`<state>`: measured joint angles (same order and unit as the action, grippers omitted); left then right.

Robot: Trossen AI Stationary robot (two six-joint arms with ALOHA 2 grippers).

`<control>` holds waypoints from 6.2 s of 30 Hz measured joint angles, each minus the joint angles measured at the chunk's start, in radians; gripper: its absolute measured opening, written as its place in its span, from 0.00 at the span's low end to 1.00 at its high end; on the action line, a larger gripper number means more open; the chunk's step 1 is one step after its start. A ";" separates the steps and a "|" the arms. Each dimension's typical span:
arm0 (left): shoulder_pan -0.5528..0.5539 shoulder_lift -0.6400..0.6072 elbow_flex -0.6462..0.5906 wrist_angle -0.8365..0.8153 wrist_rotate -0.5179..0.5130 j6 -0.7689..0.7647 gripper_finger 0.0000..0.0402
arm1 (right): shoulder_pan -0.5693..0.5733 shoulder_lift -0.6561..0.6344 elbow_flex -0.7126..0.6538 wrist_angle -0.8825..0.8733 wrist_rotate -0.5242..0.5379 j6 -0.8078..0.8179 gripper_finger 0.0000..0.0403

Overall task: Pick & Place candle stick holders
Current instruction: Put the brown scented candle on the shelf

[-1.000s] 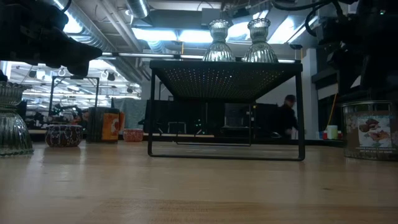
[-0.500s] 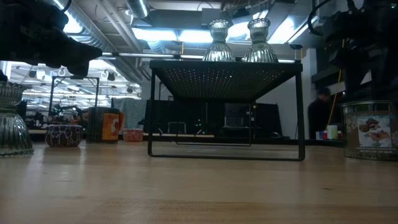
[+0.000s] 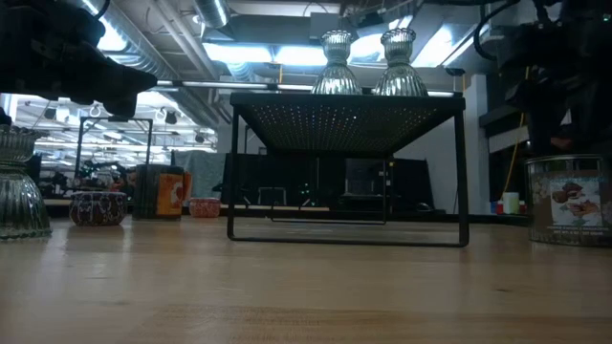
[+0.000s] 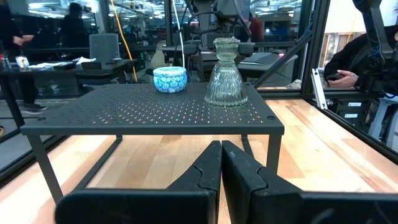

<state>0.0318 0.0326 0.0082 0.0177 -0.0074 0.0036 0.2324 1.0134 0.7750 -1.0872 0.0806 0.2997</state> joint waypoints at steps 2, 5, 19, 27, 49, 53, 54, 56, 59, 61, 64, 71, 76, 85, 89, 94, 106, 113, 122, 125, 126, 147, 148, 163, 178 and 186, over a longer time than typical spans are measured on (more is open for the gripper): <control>0.000 0.000 0.000 0.000 0.000 0.000 0.02 | 0.000 0.000 0.000 0.000 -0.006 -0.010 0.99; 0.000 0.000 0.000 0.000 0.000 0.000 0.02 | 0.000 0.000 0.000 0.000 -0.017 -0.017 0.99; 0.000 0.000 0.000 0.000 0.000 0.000 0.02 | -0.001 0.014 -0.001 0.007 -0.051 -0.038 0.99; 0.000 0.000 0.000 0.000 0.000 0.000 0.02 | -0.001 0.056 -0.001 0.036 -0.032 -0.039 0.99; 0.000 0.000 0.000 0.000 0.000 0.000 0.02 | -0.001 0.106 -0.026 0.049 -0.025 -0.027 0.99; 0.000 0.000 0.000 0.000 0.000 0.000 0.02 | -0.001 0.106 -0.025 0.047 -0.022 -0.014 0.99; 0.000 0.000 0.000 0.000 0.000 0.000 0.02 | -0.001 0.106 -0.020 0.041 -0.022 -0.006 0.99; 0.000 0.000 0.000 0.000 0.000 0.000 0.02 | -0.001 0.106 -0.004 0.037 -0.015 -0.001 0.99; 0.000 0.000 0.000 0.000 0.000 0.000 0.02 | -0.001 0.105 0.019 0.038 0.018 -0.025 0.99; 0.000 0.000 0.000 0.000 0.000 0.000 0.02 | -0.001 0.105 0.021 0.040 0.020 -0.044 0.99; 0.000 0.000 0.000 0.000 0.000 0.000 0.02 | -0.002 0.105 0.016 0.034 0.020 -0.050 0.99; 0.000 0.000 0.000 0.000 0.000 0.000 0.02 | -0.003 0.105 0.011 0.037 0.021 -0.051 0.99; 0.000 0.000 0.000 0.000 0.000 0.000 0.02 | -0.015 0.105 0.011 0.037 0.021 -0.051 0.99; 0.000 0.000 0.000 0.000 0.000 0.000 0.02 | -0.024 0.105 0.011 0.037 0.021 -0.050 0.99; 0.000 0.000 0.000 0.000 0.000 0.000 0.02 | -0.024 0.110 0.010 0.037 0.021 -0.050 0.99; 0.000 0.000 0.000 0.000 0.000 0.000 0.02 | -0.024 0.112 -0.001 0.041 0.016 -0.049 0.99; 0.000 0.000 0.000 0.000 0.000 0.000 0.02 | -0.030 0.112 -0.001 0.041 0.013 -0.047 0.99; 0.000 0.000 0.000 0.000 0.000 0.000 0.02 | -0.046 0.123 -0.001 0.041 0.012 -0.047 0.99; 0.000 0.000 0.000 0.000 0.000 0.000 0.02 | -0.051 0.174 -0.001 0.042 -0.006 -0.053 0.99; 0.000 0.000 0.000 0.000 0.000 0.000 0.02 | -0.051 0.181 -0.001 0.042 -0.007 -0.054 0.99; 0.000 0.000 0.000 0.000 0.000 0.000 0.02 | -0.051 0.181 -0.001 0.042 -0.007 -0.053 0.99; 0.000 0.000 0.000 0.000 0.000 0.000 0.02 | -0.051 0.181 0.001 0.041 -0.009 -0.054 0.88; 0.000 0.000 0.000 0.000 0.000 0.000 0.02 | -0.051 0.181 0.001 0.041 -0.009 -0.054 0.88; 0.000 0.000 0.000 0.000 0.000 0.000 0.02 | -0.055 0.176 0.082 -0.119 -0.010 0.007 0.88; 0.000 0.000 0.000 0.000 0.000 0.000 0.02 | -0.112 0.147 0.242 -0.273 0.026 0.033 0.87; 0.000 0.000 0.000 0.000 0.000 0.000 0.02 | -0.234 0.166 0.437 -0.402 0.050 0.033 0.87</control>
<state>0.0316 0.0325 0.0083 0.0177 -0.0072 0.0036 -0.0015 1.1790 1.2121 -1.4896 0.1310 0.3324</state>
